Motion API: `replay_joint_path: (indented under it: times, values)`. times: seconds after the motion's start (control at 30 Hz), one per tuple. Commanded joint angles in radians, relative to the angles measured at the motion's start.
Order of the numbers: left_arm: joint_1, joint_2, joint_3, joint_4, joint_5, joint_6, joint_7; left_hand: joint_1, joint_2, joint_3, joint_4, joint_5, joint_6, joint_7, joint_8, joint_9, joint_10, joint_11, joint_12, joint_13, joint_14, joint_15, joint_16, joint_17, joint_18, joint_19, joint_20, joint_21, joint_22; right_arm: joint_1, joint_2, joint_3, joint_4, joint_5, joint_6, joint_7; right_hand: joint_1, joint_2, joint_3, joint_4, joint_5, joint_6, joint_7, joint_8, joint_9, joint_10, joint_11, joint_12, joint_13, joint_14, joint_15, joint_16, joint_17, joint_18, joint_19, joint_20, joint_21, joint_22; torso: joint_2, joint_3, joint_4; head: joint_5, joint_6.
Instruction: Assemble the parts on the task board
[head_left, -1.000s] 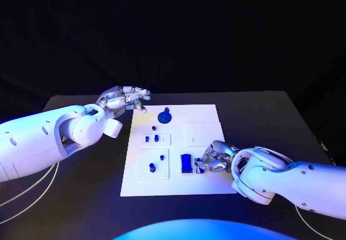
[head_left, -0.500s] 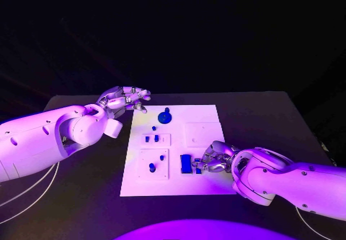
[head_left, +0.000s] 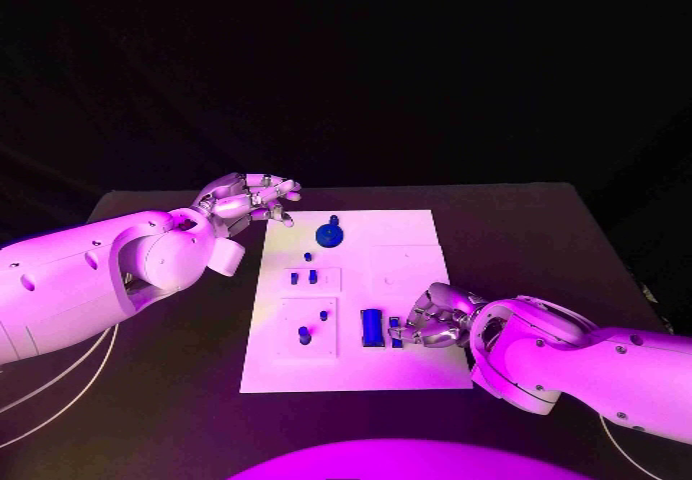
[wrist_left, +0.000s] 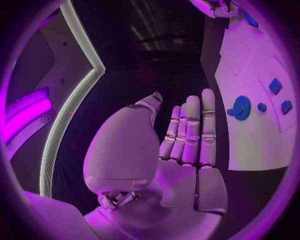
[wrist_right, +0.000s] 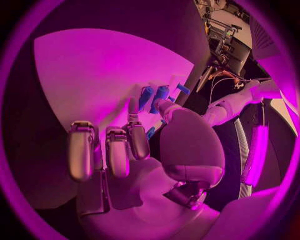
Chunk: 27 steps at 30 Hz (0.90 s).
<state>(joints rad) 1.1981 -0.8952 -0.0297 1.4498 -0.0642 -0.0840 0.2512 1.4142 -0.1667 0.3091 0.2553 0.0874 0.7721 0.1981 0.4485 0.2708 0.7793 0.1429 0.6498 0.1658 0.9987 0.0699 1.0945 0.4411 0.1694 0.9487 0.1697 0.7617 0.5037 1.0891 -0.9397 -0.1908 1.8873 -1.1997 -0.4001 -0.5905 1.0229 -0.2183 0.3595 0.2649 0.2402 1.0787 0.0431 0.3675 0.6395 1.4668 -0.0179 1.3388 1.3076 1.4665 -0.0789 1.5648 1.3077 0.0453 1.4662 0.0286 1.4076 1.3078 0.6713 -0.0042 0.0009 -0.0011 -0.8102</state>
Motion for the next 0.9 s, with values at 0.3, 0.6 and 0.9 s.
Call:
replay_joint_path:
  times: [0.3,0.6,0.9]
  values:
    - [0.001,0.001,0.001,0.001,-0.003,0.015,0.0,0.012,0.006,-0.005,0.003,0.001,-0.005,0.007,0.005,-0.002,-0.005,0.001,0.003,-0.002,-0.005,0.005,0.002,0.0,0.014,0.006,0.0,-0.006,-0.002,-0.002,-0.027,0.0,0.01,0.006,0.082,0.065,0.053,0.0,-0.027,-0.003,-0.085,0.006,0.004,-0.006,-0.002,0.042,-0.008,0.003,0.159,0.104,-0.005,0.006,0.263,-0.016,0.061,-0.003,-0.001,0.224,0.0,0.0005,-0.0002,0.001,0.002]
    - [0.001,0.002,0.0,0.001,-0.003,0.016,-0.002,0.013,0.007,-0.005,0.004,0.001,-0.005,0.007,0.005,-0.002,-0.005,0.001,0.003,-0.002,-0.005,0.005,0.002,0.0,0.014,0.006,0.0,-0.006,-0.002,-0.002,-0.025,0.0,-0.001,0.007,0.096,0.063,0.063,0.001,-0.032,-0.003,-0.096,0.006,0.003,-0.007,-0.002,0.043,-0.008,0.003,0.159,0.104,-0.005,0.006,0.263,-0.016,0.061,-0.003,-0.001,0.224,0.001,-0.0004,-0.0002,0.0,0.001]
    - [0.001,0.003,0.0,0.0,-0.003,0.018,-0.003,0.015,0.008,-0.005,0.005,0.001,-0.005,0.007,0.005,-0.002,-0.005,0.001,0.003,-0.002,-0.005,0.005,0.002,0.0,0.014,0.006,0.0,-0.006,-0.002,-0.003,0.002,0.0,-0.042,-0.01,0.079,0.052,0.074,0.013,-0.031,-0.002,-0.1,0.008,0.003,-0.007,-0.002,0.044,-0.008,0.006,0.161,0.104,-0.006,0.006,0.263,-0.016,0.062,-0.003,0.001,0.225,0.0,-0.0002,0.0015,0.0,0.001]
